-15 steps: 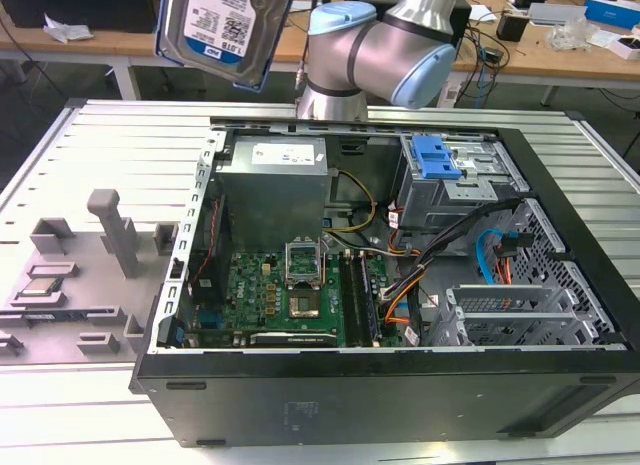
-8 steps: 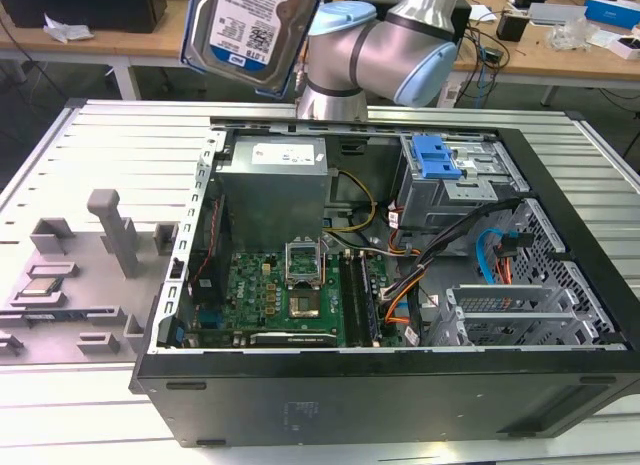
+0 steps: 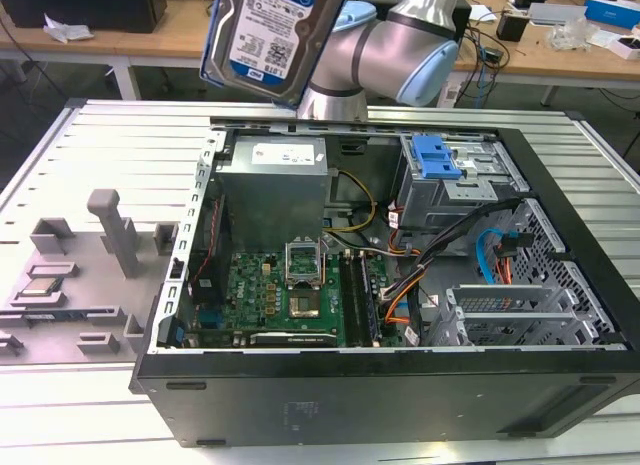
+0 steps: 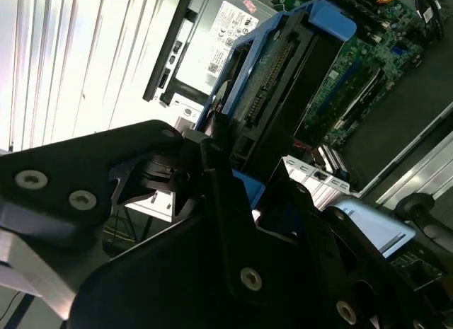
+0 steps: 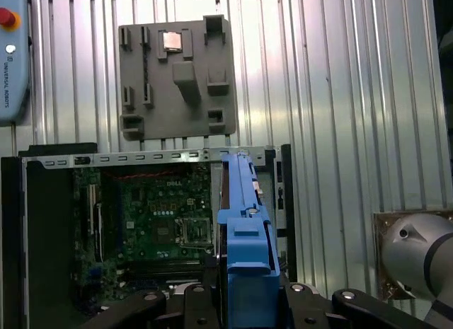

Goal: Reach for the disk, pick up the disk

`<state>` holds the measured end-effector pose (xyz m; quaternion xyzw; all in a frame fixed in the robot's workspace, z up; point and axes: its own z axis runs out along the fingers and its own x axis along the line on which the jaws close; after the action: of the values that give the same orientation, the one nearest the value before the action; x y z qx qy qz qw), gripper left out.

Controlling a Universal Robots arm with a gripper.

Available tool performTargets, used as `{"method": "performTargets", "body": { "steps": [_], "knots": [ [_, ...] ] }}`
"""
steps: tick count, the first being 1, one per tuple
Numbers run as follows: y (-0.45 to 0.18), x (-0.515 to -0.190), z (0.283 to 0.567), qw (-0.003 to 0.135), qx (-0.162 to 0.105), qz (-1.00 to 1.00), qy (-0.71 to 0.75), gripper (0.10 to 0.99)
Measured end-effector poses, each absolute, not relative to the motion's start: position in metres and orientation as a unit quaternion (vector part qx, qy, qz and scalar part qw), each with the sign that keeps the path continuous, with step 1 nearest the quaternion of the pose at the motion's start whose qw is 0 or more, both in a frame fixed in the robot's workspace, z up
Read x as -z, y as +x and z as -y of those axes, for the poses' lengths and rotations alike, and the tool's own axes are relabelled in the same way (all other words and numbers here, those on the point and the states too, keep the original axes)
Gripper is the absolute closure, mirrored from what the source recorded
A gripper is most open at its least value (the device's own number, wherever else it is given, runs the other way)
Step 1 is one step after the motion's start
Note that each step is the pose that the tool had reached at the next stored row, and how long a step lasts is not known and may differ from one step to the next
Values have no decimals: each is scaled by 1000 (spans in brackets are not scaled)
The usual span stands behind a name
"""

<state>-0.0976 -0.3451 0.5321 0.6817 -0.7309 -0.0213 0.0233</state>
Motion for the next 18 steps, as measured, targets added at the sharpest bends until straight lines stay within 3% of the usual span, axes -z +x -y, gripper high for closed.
{"method": "performTargets", "body": {
  "steps": [18],
  "knots": [
    [-53, -510, 353, 24, 21, 731, 682, 722]
  ]
}}
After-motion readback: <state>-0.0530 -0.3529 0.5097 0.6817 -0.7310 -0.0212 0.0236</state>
